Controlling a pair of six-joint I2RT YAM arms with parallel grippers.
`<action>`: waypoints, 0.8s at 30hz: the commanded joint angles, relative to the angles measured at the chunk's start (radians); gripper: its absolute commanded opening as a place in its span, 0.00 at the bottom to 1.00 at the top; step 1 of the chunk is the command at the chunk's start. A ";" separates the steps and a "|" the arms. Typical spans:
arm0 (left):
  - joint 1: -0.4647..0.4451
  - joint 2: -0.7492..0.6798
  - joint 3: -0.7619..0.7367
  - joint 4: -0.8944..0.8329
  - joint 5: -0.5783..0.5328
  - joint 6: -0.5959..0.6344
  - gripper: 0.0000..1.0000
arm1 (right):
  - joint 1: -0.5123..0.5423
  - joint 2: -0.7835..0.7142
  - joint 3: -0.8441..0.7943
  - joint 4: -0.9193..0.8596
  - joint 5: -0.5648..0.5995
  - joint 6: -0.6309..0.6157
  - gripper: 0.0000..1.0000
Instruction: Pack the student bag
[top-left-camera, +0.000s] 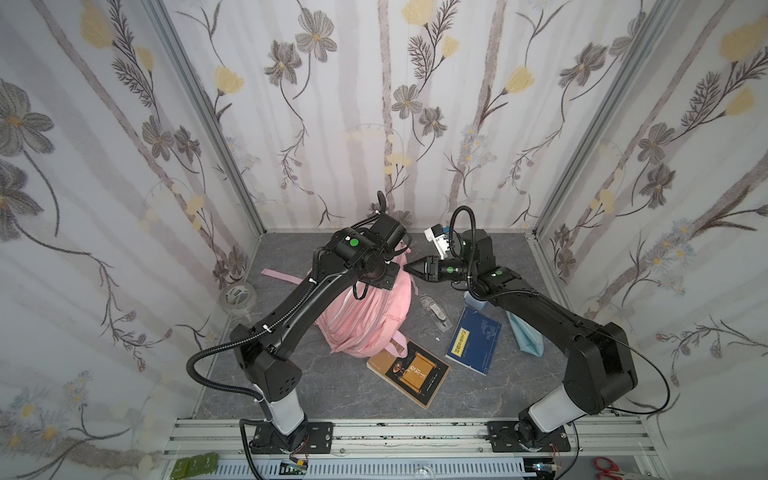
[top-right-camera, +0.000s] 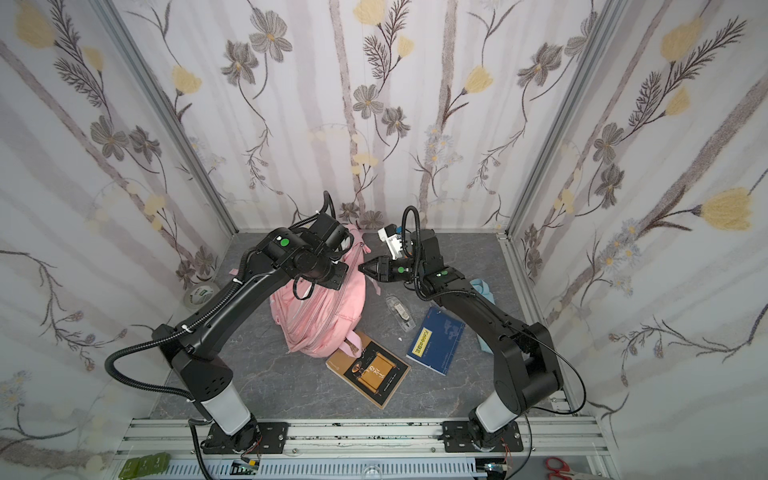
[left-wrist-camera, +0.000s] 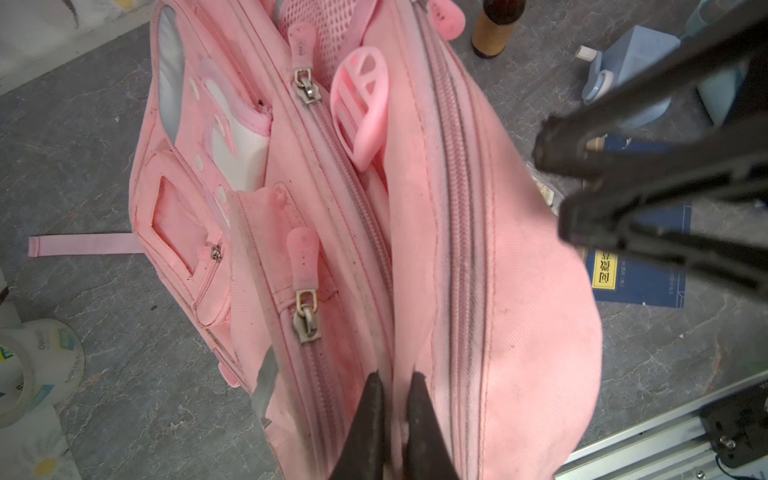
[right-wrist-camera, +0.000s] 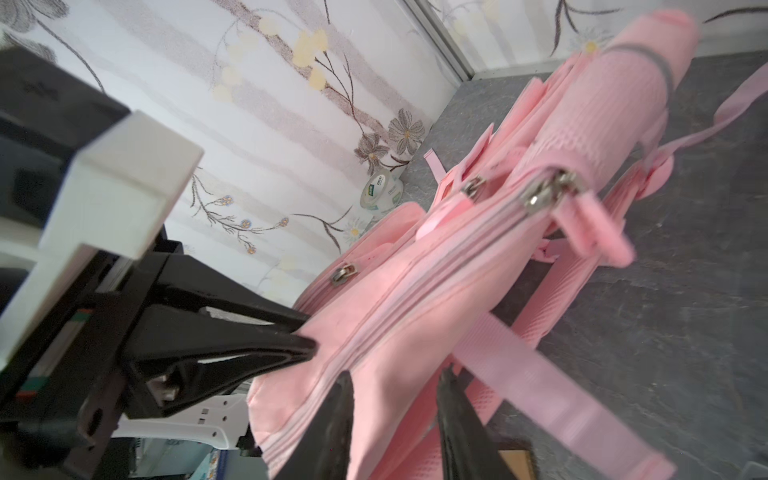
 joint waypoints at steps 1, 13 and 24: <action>0.005 -0.090 -0.093 0.144 0.015 0.047 0.00 | -0.065 -0.020 -0.040 0.091 -0.082 -0.138 0.42; 0.063 -0.241 -0.249 0.322 0.074 0.129 0.00 | -0.071 0.103 0.031 0.139 -0.233 -0.331 0.46; 0.080 -0.286 -0.315 0.366 0.118 0.111 0.00 | 0.009 0.180 0.041 0.235 -0.130 -0.298 0.38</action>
